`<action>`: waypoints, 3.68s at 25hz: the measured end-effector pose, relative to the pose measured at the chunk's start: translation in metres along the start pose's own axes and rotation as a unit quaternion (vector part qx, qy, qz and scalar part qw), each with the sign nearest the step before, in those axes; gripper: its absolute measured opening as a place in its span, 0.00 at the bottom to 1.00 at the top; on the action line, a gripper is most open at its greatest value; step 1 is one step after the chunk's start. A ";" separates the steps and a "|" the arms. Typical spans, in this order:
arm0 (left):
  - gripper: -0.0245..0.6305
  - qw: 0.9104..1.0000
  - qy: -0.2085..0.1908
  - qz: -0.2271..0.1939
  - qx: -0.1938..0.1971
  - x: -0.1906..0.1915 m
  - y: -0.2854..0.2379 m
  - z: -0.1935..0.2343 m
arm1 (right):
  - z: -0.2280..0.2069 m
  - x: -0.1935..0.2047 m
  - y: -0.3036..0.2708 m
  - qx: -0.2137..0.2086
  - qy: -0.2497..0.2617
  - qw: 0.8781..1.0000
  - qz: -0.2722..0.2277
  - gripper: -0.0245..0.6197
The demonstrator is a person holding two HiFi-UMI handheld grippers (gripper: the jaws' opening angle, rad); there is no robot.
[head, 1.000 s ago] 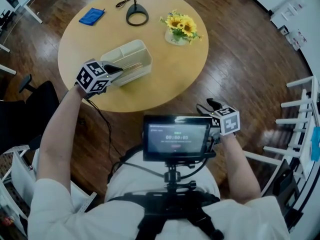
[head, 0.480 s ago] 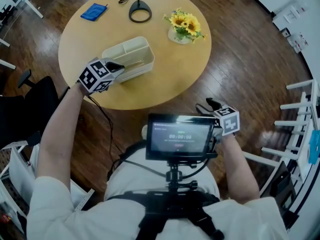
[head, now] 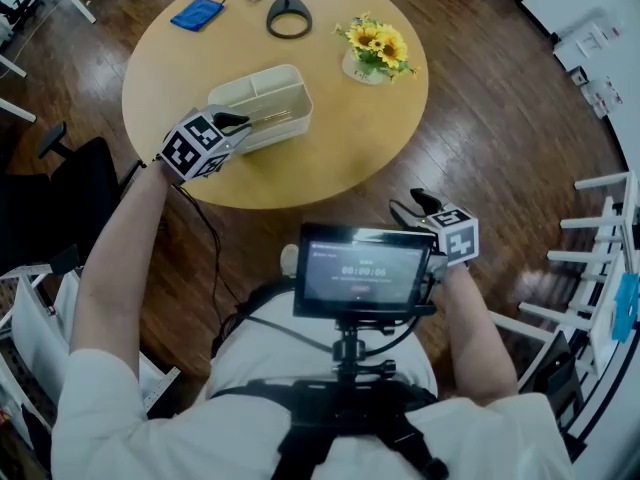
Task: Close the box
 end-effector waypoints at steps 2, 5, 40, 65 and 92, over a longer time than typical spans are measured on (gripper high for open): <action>0.11 1.000 0.008 -0.008 -0.021 -0.005 0.007 -0.004 | 0.000 0.000 0.002 -0.006 0.008 1.000 -0.004 0.40; 0.11 0.996 0.039 -0.028 -0.074 -0.015 0.024 -0.012 | -0.005 0.004 0.006 -0.016 0.018 1.000 -0.017 0.40; 0.11 0.789 0.457 -0.053 -0.406 0.066 0.084 -0.458 | 0.015 0.120 0.125 -0.191 0.171 0.962 -0.093 0.40; 0.11 0.769 0.484 -0.058 -0.413 0.076 0.088 -0.476 | 0.020 0.113 0.124 -0.203 0.169 0.959 -0.104 0.40; 0.11 0.769 0.491 -0.048 -0.407 0.084 0.082 -0.482 | 0.027 0.119 0.121 -0.199 0.184 0.957 -0.100 0.40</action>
Point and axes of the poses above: the fingertips, and each gripper's own axes: y backward along the fingers, z to its left, x out of its underside, the point moved 3 cm from there along y, backward along the fingers, and after that the axes turned 7 degrees about x, right-handed, at the moved point
